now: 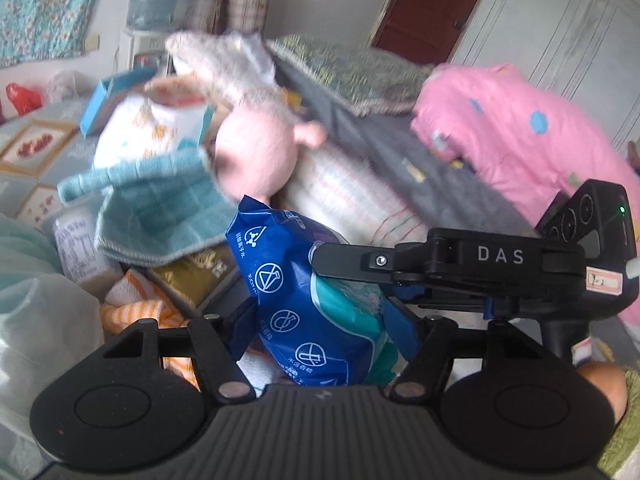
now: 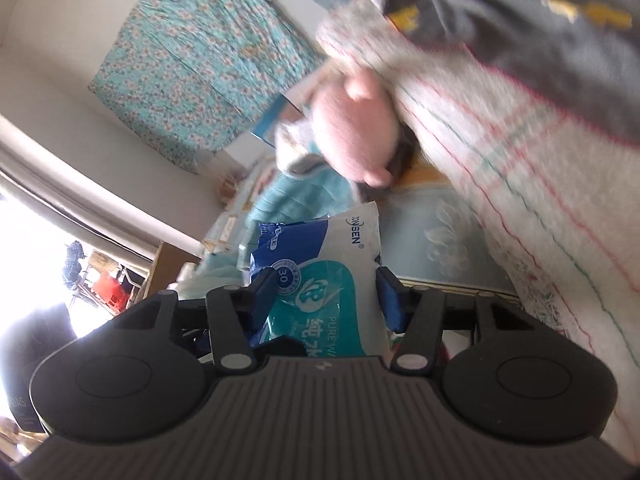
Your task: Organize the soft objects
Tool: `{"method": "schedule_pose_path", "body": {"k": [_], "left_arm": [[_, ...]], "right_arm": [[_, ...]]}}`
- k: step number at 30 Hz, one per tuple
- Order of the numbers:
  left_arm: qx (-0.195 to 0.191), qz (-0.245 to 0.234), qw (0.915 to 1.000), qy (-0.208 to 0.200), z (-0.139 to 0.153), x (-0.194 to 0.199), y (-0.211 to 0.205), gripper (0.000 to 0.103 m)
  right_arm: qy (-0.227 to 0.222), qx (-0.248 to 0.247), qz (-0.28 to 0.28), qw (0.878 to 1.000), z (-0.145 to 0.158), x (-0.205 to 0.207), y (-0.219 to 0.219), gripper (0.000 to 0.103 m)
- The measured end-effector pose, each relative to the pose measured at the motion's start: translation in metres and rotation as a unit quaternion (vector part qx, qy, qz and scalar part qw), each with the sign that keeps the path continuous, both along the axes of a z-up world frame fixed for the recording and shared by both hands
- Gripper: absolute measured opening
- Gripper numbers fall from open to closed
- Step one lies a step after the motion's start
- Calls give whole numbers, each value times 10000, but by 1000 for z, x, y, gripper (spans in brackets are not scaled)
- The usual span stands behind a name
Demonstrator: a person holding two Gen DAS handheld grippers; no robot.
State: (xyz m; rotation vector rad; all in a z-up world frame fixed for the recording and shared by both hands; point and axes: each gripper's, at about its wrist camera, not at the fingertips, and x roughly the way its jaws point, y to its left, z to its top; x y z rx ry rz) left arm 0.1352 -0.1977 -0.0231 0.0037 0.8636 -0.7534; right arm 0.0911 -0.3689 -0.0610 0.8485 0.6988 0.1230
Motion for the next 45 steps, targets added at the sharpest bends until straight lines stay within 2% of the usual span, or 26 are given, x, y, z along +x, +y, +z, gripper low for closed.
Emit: {"method": "schedule_pose_path", "body": {"k": [5,10,15,20,24,28,31,35,39,42,45], "left_arm": [[-146,190,9975,-662,42,-25,15,68],[-296,774,9896,-1173,84,-37,63,68],[-224,1640,9741,-1539,116,-37,133,68],[30,2586,9529,-1583,134,-19,211,68],[301,3286,9351,-1290,135,12,267,68],[527,3765,9217,-773,118,53,317,68],[657,3938,9162,-339,98,87,351,68],[829,4050,9105,39,70,118,384,68],[818,4073,9085,452,44,135,411,69],[933,4084,9053,710,26,143,422,69],[981,4093,9032,840,17,148,427,69]], "right_arm": [[-504,-197,185,9984,51,-6,18,53],[-953,-291,781,9920,98,20,62,53],[-1171,-194,1676,9787,133,79,140,53],[-945,71,2594,9611,149,149,234,52],[-429,264,3158,9475,138,201,316,52],[149,239,3508,9360,112,241,384,52],[588,210,3592,9312,89,272,420,52],[977,65,3613,9273,63,305,454,52],[1125,-336,3595,9258,46,320,467,55],[986,-335,3636,9257,45,321,462,55],[679,-338,3678,9268,58,318,455,55]]}}
